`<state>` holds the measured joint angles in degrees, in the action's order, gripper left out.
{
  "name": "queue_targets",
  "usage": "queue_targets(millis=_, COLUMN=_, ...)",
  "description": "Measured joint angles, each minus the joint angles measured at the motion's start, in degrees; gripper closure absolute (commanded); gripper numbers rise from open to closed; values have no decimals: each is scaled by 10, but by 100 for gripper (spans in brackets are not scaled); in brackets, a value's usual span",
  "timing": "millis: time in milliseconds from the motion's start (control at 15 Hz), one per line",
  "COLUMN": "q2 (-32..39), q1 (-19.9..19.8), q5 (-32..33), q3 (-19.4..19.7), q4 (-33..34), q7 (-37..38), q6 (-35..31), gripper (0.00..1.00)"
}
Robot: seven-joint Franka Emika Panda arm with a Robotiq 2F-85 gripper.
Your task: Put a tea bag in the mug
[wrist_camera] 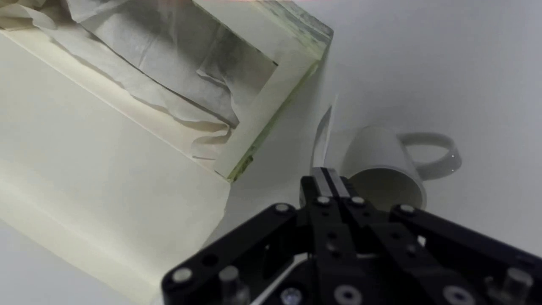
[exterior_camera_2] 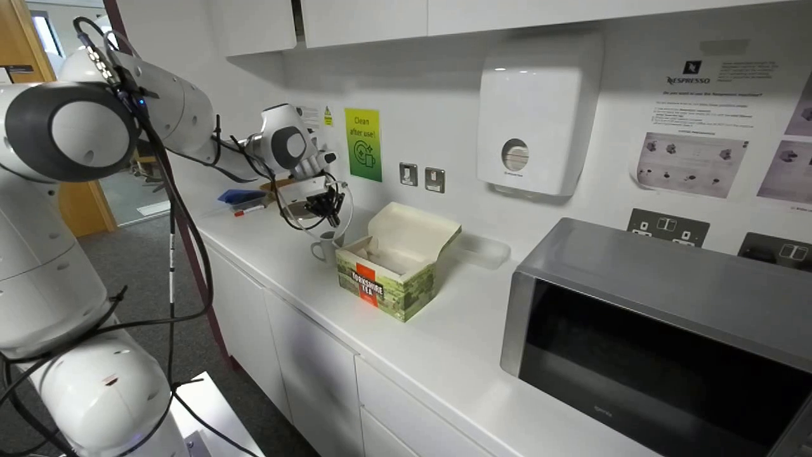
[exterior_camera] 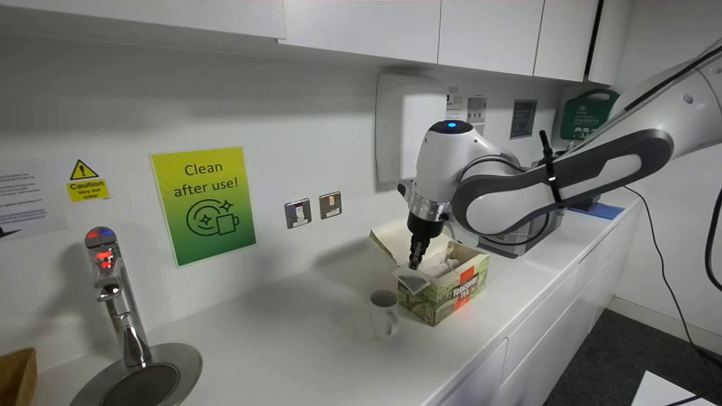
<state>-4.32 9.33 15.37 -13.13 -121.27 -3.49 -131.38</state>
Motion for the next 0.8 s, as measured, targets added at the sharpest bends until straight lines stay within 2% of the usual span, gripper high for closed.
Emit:
queue_targets(millis=267, q2=5, q1=20, q5=-12, q3=-5, q4=8, q7=-1, q6=0, gripper=100)
queue_targets(millis=800, q2=14, q1=25, q5=-21, q3=-7, q4=39, q7=-2, q6=0, gripper=100)
